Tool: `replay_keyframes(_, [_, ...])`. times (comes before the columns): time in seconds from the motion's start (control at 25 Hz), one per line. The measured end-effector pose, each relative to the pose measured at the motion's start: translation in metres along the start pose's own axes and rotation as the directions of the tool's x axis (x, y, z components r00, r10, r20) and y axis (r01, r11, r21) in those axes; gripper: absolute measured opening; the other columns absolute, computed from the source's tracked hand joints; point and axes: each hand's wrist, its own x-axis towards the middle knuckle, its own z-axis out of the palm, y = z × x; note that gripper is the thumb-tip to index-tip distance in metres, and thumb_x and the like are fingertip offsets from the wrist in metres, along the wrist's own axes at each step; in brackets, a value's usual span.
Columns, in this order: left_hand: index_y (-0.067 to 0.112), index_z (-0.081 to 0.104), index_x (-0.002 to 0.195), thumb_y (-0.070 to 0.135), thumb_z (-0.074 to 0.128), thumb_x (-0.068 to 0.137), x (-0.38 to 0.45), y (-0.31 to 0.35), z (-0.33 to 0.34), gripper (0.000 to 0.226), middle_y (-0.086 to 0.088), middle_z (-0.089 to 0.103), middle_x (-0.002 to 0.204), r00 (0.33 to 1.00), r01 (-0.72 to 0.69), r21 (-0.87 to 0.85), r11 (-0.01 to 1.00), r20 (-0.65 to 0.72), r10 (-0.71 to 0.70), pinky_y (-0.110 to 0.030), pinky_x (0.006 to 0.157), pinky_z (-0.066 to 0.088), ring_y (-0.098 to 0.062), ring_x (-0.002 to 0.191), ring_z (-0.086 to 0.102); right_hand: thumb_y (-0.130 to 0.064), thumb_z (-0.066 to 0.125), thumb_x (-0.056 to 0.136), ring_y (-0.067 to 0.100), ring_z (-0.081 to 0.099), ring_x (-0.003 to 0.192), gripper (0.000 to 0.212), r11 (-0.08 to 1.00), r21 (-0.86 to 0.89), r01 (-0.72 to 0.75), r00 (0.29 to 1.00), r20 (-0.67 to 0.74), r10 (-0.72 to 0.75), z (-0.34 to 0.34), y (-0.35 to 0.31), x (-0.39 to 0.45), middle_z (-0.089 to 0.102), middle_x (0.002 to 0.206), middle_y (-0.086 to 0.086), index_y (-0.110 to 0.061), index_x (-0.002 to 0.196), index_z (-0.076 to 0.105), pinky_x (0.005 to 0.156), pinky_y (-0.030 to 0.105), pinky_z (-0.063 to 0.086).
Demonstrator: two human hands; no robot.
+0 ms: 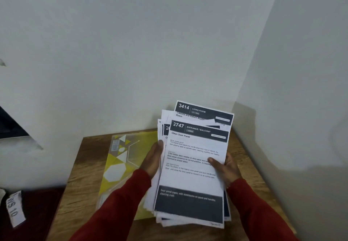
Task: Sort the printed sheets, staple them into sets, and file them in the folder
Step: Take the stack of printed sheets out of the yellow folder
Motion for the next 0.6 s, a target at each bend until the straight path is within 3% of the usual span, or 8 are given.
replay_keyframes(0.08, [0.029, 0.055, 0.133, 0.083, 0.024, 0.083, -0.002, -0.026, -0.002, 0.079, 0.004, 0.059, 0.134, 0.995, 0.091, 0.24, 0.966, -0.054, -0.08, -0.045, 0.112, 0.035, -0.018, 0.127, 0.053, -0.023, 0.092, 0.054, 0.037, 0.066, 0.105, 0.075, 0.997, -0.021, 0.071, 0.997, -0.042, -0.072, -0.008, -0.003, 0.003, 0.068, 0.116, 0.017, -0.007, 0.119, 0.059, 0.089, 0.05, 0.053])
replay_keyframes(0.12, [0.03, 0.053, 0.133, 0.085, 0.016, 0.082, -0.007, -0.041, -0.007, 0.083, 0.001, 0.056, 0.137, 0.994, 0.106, 0.433, 0.895, -0.051, -0.094, -0.045, 0.112, 0.034, -0.021, 0.129, 0.05, -0.017, 0.087, 0.061, 0.035, 0.067, 0.103, 0.064, 0.995, -0.032, 0.097, 0.993, -0.062, -0.099, -0.011, -0.004, 0.004, 0.07, 0.114, 0.015, -0.007, 0.118, 0.06, 0.086, 0.046, 0.055])
replay_keyframes(0.2, [0.034, 0.034, 0.146, 0.072, 0.011, 0.091, -0.018, -0.079, -0.021, 0.071, 0.001, 0.028, 0.158, 0.989, 0.128, 0.808, 0.575, -0.057, -0.14, -0.048, 0.116, 0.022, -0.026, 0.146, 0.024, 0.001, 0.074, 0.075, 0.033, 0.067, 0.102, 0.046, 0.992, -0.039, 0.116, 0.988, -0.1, -0.119, -0.016, -0.008, 0.006, 0.072, 0.11, 0.011, -0.004, 0.119, 0.059, 0.08, 0.038, 0.058])
replay_keyframes(0.28, [0.038, 0.009, 0.153, 0.071, 0.003, 0.09, -0.033, -0.1, -0.035, 0.071, 0.012, -0.008, 0.162, 0.982, 0.146, 0.912, 0.383, -0.086, -0.169, -0.051, 0.117, 0.006, -0.022, 0.15, -0.007, 0.01, 0.066, 0.08, 0.035, 0.066, 0.104, 0.045, 0.991, -0.058, 0.116, 0.987, -0.108, -0.122, -0.018, -0.006, 0.01, 0.071, 0.111, 0.011, -0.001, 0.122, 0.057, 0.08, 0.036, 0.059])
replay_keyframes(0.36, [0.04, 0.008, 0.152, 0.075, -0.008, 0.077, -0.046, -0.11, -0.046, 0.084, 0.015, -0.011, 0.161, 0.98, 0.188, 0.923, 0.337, -0.154, -0.125, -0.05, 0.117, 0.005, -0.019, 0.15, -0.008, 0.008, 0.068, 0.078, 0.036, 0.065, 0.106, 0.047, 0.99, -0.081, 0.112, 0.986, -0.116, -0.121, -0.018, -0.001, 0.014, 0.071, 0.111, 0.009, 0.0, 0.123, 0.057, 0.081, 0.036, 0.058])
replay_keyframes(0.48, [0.043, 0.037, 0.141, 0.072, 0.009, 0.088, -0.06, -0.099, -0.056, 0.066, 0.016, 0.022, 0.157, 0.956, 0.29, 0.906, 0.308, -0.291, -0.046, -0.049, 0.114, 0.017, -0.018, 0.144, 0.019, 0.009, 0.068, 0.08, 0.036, 0.065, 0.107, 0.044, 0.992, -0.086, 0.091, 0.988, -0.118, -0.101, -0.014, 0.004, 0.018, 0.072, 0.111, 0.009, -0.005, 0.12, 0.059, 0.083, 0.038, 0.057])
replay_keyframes(0.52, [0.043, 0.045, 0.134, 0.071, 0.013, 0.088, -0.06, -0.094, -0.057, 0.063, 0.017, 0.032, 0.152, 0.951, 0.293, 0.896, 0.333, -0.309, -0.003, -0.048, 0.112, 0.02, -0.018, 0.14, 0.026, 0.009, 0.067, 0.081, 0.037, 0.065, 0.108, 0.043, 0.992, -0.089, 0.09, 0.99, -0.103, -0.099, -0.013, 0.004, 0.018, 0.071, 0.112, 0.01, -0.006, 0.12, 0.059, 0.084, 0.04, 0.057])
replay_keyframes(0.6, [0.037, 0.056, 0.126, 0.078, 0.014, 0.082, -0.05, -0.072, -0.047, 0.073, 0.011, 0.05, 0.14, 0.957, 0.193, 0.838, 0.511, -0.276, 0.09, -0.043, 0.105, 0.033, -0.02, 0.13, 0.043, 0.001, 0.074, 0.078, 0.036, 0.065, 0.107, 0.046, 0.992, -0.086, 0.093, 0.993, -0.071, -0.099, -0.008, 0.001, 0.018, 0.07, 0.114, 0.012, -0.006, 0.121, 0.058, 0.086, 0.042, 0.056])
